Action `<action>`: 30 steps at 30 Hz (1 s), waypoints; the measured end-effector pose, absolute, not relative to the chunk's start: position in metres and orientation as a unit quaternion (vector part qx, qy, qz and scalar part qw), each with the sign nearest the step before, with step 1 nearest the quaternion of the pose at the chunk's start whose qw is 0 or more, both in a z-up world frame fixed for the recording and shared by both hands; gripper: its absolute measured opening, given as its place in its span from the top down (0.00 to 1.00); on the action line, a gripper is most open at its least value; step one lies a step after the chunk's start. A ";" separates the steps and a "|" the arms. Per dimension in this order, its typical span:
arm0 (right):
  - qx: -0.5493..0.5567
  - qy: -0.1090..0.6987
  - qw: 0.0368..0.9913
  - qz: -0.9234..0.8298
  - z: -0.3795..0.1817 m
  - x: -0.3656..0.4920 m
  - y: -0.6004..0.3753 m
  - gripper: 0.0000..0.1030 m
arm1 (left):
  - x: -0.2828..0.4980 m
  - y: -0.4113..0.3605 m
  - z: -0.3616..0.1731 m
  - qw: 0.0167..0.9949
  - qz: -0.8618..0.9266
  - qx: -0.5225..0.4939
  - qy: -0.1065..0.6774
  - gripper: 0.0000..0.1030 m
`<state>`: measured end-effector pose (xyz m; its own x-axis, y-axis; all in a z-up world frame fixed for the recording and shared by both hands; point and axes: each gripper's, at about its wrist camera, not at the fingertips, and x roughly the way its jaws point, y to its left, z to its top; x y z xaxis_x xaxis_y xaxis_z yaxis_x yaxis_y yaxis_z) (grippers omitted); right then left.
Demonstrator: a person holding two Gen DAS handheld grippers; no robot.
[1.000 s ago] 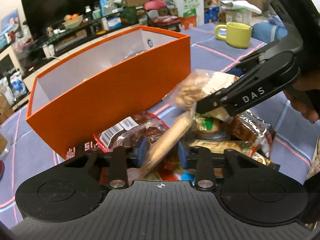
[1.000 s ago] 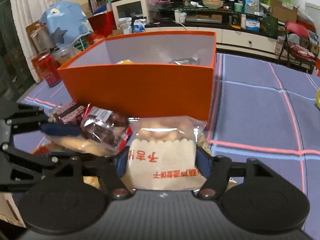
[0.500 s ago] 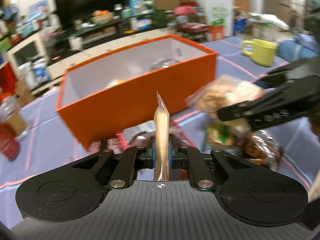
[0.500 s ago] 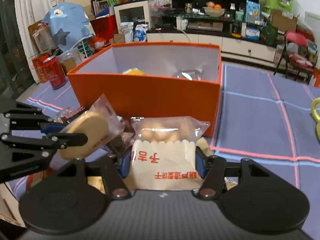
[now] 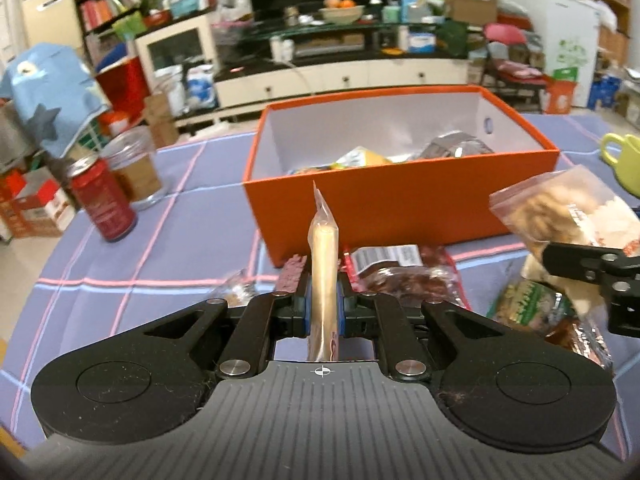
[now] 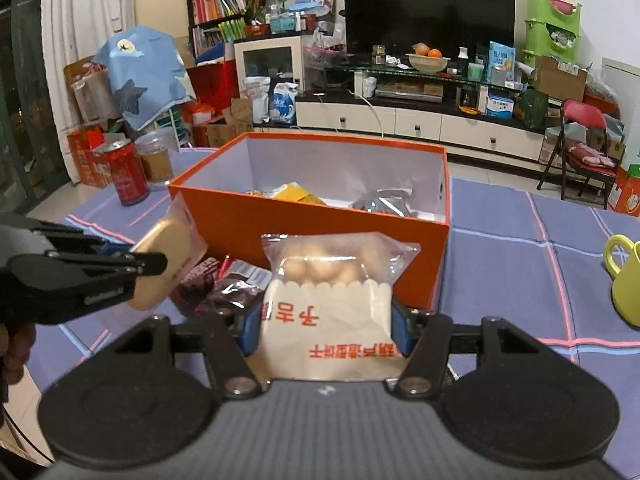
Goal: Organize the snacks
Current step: 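Carry the bread stick bag and white bread bag over the orange box and release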
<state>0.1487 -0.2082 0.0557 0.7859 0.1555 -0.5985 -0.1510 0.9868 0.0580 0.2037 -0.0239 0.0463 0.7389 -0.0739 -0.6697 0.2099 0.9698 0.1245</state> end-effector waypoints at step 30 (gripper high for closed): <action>-0.002 0.271 0.959 0.080 0.082 0.140 -0.191 0.41 | 0.194 -0.011 0.078 0.943 -0.059 0.058 0.323 1.00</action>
